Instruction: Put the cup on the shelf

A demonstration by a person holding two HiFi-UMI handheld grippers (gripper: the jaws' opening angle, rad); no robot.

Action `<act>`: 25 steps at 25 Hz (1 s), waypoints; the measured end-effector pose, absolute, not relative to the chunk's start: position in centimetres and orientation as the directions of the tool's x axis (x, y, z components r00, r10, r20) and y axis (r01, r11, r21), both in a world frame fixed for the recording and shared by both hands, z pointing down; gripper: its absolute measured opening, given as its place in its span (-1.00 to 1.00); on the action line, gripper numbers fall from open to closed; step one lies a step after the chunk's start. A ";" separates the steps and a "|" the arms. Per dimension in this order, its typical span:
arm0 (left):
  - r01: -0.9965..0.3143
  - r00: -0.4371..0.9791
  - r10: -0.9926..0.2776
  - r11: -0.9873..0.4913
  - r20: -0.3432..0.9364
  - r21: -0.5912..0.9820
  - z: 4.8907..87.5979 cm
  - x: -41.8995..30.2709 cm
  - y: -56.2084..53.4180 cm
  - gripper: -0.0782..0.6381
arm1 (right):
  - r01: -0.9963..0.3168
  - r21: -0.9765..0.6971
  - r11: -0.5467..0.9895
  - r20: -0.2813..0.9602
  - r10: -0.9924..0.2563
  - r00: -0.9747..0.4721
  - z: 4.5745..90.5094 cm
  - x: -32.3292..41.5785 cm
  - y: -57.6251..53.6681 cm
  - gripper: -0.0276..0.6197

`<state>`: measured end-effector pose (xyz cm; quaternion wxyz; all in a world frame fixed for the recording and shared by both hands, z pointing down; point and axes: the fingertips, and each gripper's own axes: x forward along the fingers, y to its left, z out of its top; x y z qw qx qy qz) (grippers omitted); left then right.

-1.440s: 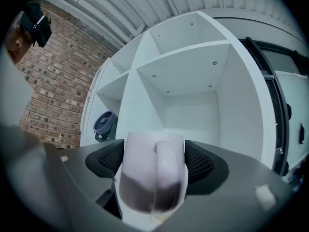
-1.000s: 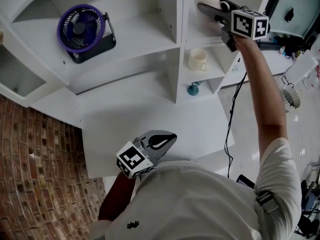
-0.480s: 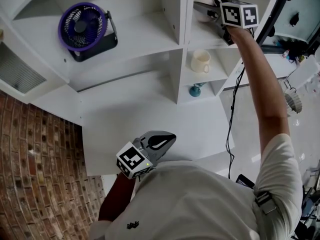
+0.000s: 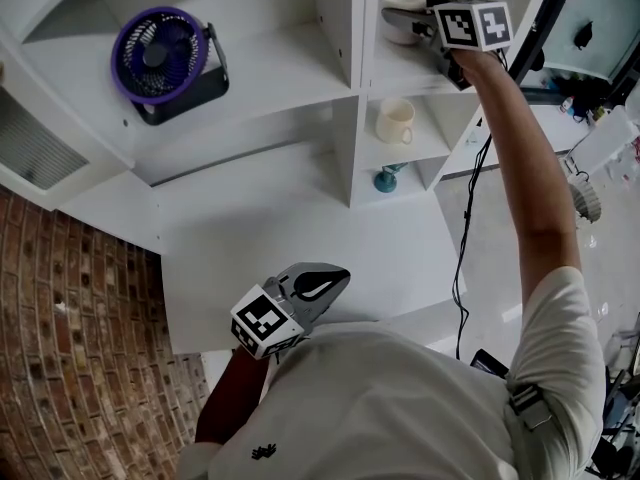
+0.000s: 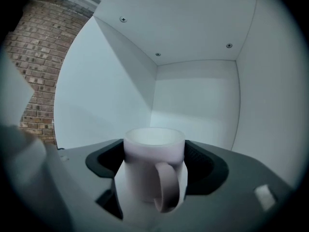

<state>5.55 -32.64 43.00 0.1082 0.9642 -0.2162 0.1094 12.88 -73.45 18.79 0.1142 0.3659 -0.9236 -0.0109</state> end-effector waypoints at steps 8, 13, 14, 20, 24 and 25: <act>-0.447 0.880 -0.399 -0.879 0.257 0.166 43.1 4.9 -31.8 -0.77 | -0.698 0.053 0.714 0.220 -0.690 -0.689 19.2 13.6 -73.5 0.33; -0.449 0.880 -0.402 -0.878 0.255 0.166 43.0 4.3 -30.9 -0.77 | -0.720 0.033 0.693 0.203 -0.710 -0.674 19.2 14.4 -73.5 0.34; -0.450 0.879 -0.403 -0.878 0.255 0.165 43.0 4.2 -30.7 -0.77 | -0.725 0.037 0.688 0.199 -0.716 -0.669 19.1 14.5 -73.3 0.36; -0.441 0.884 -0.395 -0.882 0.250 0.165 43.0 3.5 -29.3 -0.77 | -0.749 0.031 0.662 0.176 -0.741 -0.648 18.7 15.4 -71.9 0.38; -0.429 0.890 -0.384 -0.888 0.247 0.164 42.9 3.0 -28.1 -0.77 | -0.765 0.036 0.643 0.182 -0.757 -0.628 19.2 16.0 -70.4 0.37; -0.424 0.892 -0.379 -0.891 0.247 0.165 42.9 2.9 -27.7 -0.77 | -0.769 0.036 0.638 0.183 -0.761 -0.622 19.3 16.2 -70.0 0.37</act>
